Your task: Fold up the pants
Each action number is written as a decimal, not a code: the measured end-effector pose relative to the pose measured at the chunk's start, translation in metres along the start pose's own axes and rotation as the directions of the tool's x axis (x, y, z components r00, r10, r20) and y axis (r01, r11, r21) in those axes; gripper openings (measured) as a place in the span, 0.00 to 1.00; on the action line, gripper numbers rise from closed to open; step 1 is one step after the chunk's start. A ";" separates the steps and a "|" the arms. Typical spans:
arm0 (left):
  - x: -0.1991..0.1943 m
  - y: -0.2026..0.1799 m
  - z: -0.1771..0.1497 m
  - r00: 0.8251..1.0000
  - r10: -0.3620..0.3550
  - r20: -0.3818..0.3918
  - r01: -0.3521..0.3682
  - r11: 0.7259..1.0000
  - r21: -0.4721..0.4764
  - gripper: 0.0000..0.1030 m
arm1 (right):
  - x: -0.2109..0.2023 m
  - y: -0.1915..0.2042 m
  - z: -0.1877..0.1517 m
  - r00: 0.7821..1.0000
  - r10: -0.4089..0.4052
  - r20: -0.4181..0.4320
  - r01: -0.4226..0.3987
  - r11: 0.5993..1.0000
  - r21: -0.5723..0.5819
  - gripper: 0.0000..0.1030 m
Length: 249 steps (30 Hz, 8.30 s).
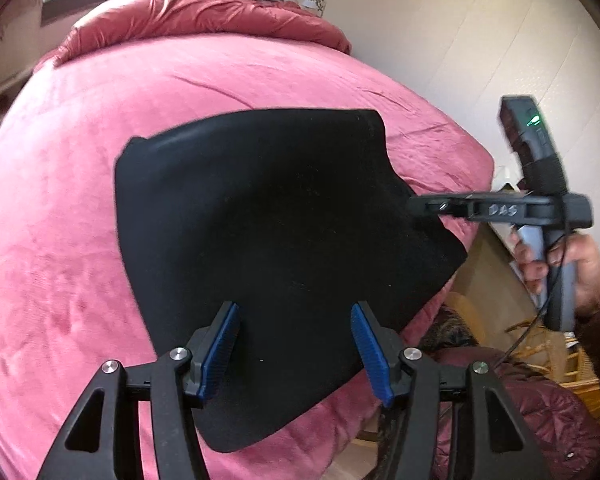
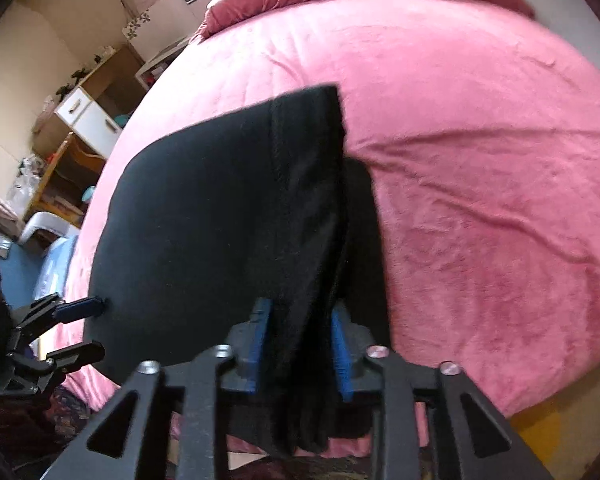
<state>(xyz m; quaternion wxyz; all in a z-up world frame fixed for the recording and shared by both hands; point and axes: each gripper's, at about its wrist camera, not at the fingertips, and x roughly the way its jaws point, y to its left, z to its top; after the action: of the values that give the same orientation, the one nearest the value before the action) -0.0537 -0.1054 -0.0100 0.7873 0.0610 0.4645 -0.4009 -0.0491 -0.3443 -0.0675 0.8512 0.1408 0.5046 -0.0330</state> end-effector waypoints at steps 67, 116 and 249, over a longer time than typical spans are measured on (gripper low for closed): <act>0.081 0.143 0.089 0.993 0.111 -0.044 -0.119 0.902 -0.415 0.40 | 0.072 0.039 0.068 0.994 0.057 0.089 -0.048 0.994 -0.097 0.40; 0.034 0.054 0.019 0.997 -0.057 0.051 0.063 0.988 -0.143 0.47 | 0.066 -0.009 -0.002 0.945 0.309 -0.110 -0.301 0.950 0.086 0.51; -0.013 0.191 0.041 0.872 0.483 0.081 -0.397 0.794 -0.460 0.69 | 0.085 0.142 0.071 0.987 -0.114 0.115 0.139 0.962 -0.237 0.36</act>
<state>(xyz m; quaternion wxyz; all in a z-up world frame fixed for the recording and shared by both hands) 0.1021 0.0110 -0.0302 0.8940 -0.0464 0.4347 -0.0977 0.0804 -0.2201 -0.0798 0.8823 0.0008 0.4696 -0.0322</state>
